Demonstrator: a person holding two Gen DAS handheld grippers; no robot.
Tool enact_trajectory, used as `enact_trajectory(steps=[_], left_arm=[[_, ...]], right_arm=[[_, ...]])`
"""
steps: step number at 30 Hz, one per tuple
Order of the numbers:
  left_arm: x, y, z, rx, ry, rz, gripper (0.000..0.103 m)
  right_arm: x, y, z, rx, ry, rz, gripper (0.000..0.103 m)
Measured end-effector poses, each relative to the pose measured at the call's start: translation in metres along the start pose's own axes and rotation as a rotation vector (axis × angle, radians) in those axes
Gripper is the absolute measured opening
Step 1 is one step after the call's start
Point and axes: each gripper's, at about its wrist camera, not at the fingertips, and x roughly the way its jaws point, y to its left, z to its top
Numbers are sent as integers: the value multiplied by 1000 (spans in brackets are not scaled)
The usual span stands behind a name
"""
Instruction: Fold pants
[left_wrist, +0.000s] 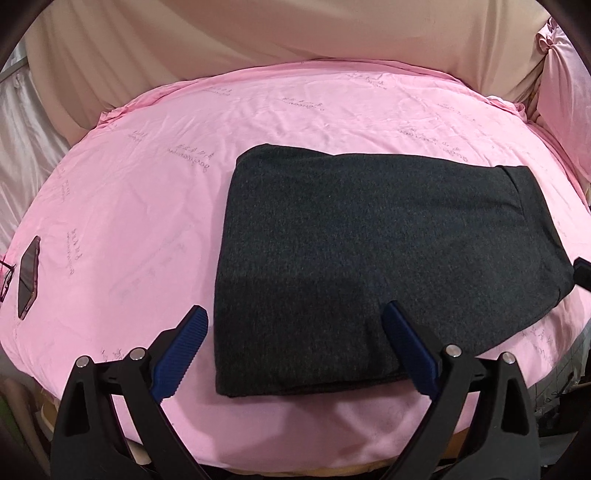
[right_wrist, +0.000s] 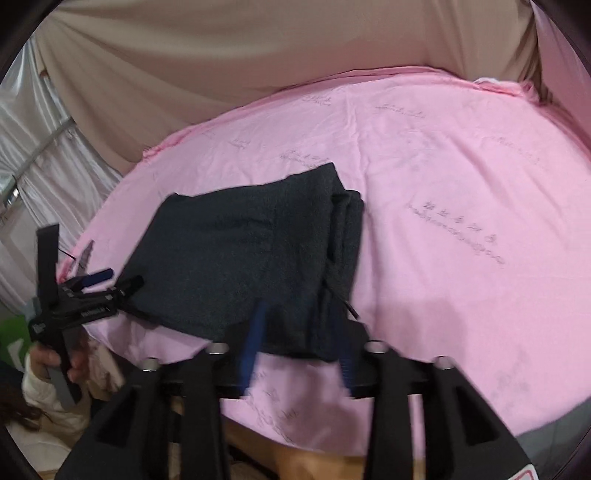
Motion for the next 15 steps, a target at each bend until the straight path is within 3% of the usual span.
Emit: enact_trajectory(steps=[1, 3, 5, 9, 12, 15], left_arm=[[0, 0, -1, -1, 3, 5, 95], [2, 0, -4, -8, 7, 14, 96], [4, 0, -5, -17, 15, 20, 96], [-4, -5, -5, -3, 5, 32, 96], [1, -9, -9, 19, 1, 53, 98], [9, -4, -10, -21, 22, 33, 98]], right_arm=[[5, -2, -5, 5, 15, 17, 44], [16, -2, -14, 13, 25, 40, 30], [18, -1, -18, 20, 5, 40, 22], [-12, 6, -11, -6, -63, 42, 1], [15, -16, -19, -5, 26, -85, 1], [16, -42, -28, 147, 30, 19, 9]])
